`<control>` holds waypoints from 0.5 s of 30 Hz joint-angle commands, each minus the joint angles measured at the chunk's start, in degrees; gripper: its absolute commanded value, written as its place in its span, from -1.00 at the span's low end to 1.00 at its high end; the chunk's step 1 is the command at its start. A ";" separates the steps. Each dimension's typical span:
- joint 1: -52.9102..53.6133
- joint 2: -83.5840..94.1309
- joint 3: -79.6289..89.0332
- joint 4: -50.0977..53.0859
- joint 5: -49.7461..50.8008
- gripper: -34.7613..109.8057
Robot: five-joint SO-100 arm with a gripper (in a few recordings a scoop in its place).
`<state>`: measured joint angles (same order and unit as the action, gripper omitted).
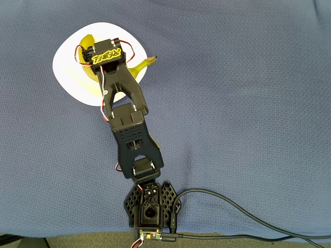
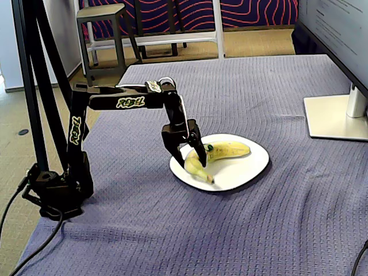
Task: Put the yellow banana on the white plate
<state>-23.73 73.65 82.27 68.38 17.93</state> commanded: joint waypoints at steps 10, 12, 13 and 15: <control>-0.53 0.00 -4.22 4.31 1.41 -0.21; -0.35 -0.35 -4.39 6.06 2.99 -0.22; -0.35 -0.62 -4.39 6.86 3.43 -0.21; -0.18 -0.70 -3.87 7.56 4.04 -0.21</control>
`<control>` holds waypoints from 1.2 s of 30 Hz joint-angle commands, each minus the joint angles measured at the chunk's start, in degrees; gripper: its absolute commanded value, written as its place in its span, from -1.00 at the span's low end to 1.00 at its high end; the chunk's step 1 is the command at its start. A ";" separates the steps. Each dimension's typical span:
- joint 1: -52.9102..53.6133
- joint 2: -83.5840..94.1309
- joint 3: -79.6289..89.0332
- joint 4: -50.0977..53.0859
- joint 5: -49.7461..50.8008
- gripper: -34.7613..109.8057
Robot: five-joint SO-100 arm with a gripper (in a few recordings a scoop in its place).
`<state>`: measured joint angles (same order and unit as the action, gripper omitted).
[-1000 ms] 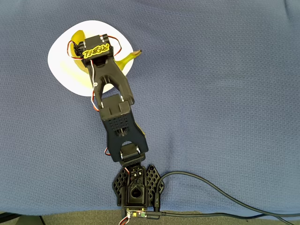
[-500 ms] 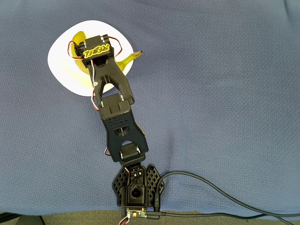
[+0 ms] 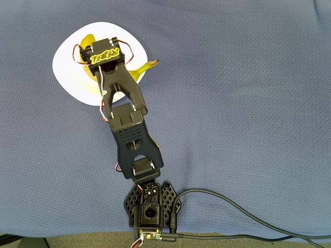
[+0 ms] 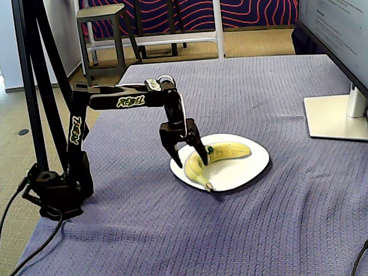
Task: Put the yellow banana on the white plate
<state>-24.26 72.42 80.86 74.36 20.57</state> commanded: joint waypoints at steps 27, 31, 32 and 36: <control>1.41 20.83 5.19 5.01 -2.37 -0.13; 2.37 29.62 12.83 4.75 -5.10 -0.18; 3.08 31.73 15.12 4.22 -5.80 -0.19; 6.94 39.55 26.02 0.79 -9.23 -0.25</control>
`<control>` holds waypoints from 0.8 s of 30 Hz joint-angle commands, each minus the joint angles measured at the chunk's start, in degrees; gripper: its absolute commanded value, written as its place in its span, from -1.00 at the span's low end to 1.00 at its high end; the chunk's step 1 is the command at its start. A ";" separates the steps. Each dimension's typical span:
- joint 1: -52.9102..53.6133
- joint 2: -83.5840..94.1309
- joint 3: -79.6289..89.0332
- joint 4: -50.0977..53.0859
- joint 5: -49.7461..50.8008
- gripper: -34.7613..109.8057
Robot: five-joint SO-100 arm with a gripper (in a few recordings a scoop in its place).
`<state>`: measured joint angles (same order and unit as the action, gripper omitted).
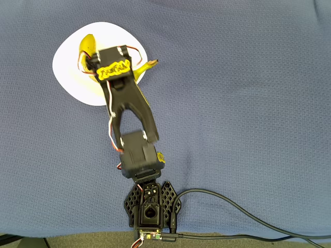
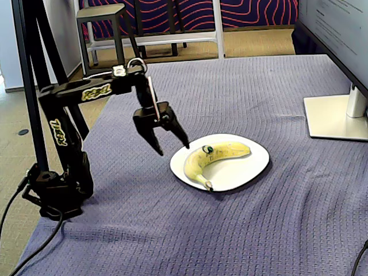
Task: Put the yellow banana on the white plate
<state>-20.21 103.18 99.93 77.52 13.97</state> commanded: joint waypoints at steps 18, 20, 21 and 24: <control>13.62 34.63 41.48 -12.57 -17.14 -0.52; 14.06 37.71 43.95 -13.01 -17.84 -0.52; 14.24 39.29 45.18 -13.10 -18.72 -0.52; 15.29 45.44 49.13 -12.74 -21.88 -0.52</control>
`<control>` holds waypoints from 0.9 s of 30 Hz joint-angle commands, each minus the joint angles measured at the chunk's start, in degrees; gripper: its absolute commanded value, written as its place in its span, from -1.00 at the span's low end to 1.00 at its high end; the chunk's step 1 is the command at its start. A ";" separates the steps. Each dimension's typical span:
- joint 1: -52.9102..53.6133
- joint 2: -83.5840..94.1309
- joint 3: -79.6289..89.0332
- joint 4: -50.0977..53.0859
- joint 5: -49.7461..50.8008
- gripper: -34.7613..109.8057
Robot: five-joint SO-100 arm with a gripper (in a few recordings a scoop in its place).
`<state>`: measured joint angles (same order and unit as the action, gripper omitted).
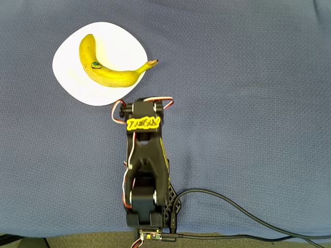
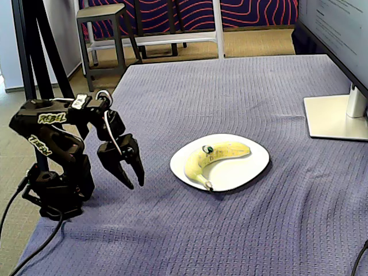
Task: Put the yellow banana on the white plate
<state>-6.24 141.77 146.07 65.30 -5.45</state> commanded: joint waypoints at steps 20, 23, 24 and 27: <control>6.15 30.67 18.54 2.37 -6.15 -0.52; 6.33 33.75 19.95 3.34 -5.27 -0.52; 6.15 34.28 20.04 3.52 -5.10 -0.52; 5.36 34.72 20.13 3.60 -4.31 -0.52</control>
<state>-0.53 175.69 166.29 68.47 -10.81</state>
